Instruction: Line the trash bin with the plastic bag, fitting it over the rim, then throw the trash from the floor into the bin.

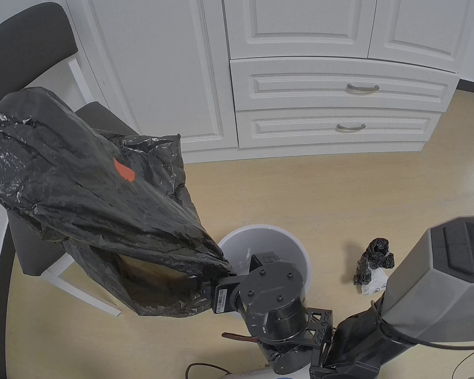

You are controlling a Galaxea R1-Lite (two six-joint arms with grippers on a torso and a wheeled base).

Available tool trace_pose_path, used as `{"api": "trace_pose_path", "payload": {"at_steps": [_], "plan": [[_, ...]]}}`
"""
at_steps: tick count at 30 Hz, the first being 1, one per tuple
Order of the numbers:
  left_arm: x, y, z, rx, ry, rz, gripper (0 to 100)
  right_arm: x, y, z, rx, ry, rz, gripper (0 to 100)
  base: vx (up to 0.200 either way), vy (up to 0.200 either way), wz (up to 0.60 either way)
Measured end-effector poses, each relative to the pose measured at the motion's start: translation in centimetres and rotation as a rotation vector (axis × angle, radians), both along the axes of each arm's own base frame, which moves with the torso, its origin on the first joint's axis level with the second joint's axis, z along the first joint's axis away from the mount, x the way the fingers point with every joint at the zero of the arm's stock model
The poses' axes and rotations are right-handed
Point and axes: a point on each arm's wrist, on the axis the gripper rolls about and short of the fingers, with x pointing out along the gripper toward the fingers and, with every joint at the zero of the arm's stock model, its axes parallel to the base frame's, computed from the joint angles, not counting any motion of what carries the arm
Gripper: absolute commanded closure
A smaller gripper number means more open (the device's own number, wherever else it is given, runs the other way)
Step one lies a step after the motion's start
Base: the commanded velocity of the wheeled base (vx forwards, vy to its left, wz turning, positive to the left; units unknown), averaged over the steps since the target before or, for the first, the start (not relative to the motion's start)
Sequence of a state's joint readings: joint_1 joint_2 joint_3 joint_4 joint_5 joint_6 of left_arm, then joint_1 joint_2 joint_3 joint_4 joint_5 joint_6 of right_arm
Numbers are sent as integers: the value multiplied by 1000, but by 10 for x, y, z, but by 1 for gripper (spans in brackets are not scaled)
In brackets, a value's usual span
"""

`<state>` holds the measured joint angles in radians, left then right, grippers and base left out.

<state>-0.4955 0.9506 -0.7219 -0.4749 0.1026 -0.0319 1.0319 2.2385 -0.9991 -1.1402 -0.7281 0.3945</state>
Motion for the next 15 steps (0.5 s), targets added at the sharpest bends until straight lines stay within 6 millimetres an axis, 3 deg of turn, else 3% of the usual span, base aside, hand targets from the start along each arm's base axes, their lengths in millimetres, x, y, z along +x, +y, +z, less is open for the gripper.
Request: {"api": "trace_pose_path", "payload": {"at_steps": [1,2,15], "plan": [[-1,0,0,-1,-2,0,100,2,-1,0,6,2,-6,0,0,0,0],[-1,1,0,-2,-3,0,100,2,-2,0,9,5,-9,100,0,0,0],[-3,2,-1,2,2,0,100,-2,-7,3,16,14,16,100,0,0,0]]}}
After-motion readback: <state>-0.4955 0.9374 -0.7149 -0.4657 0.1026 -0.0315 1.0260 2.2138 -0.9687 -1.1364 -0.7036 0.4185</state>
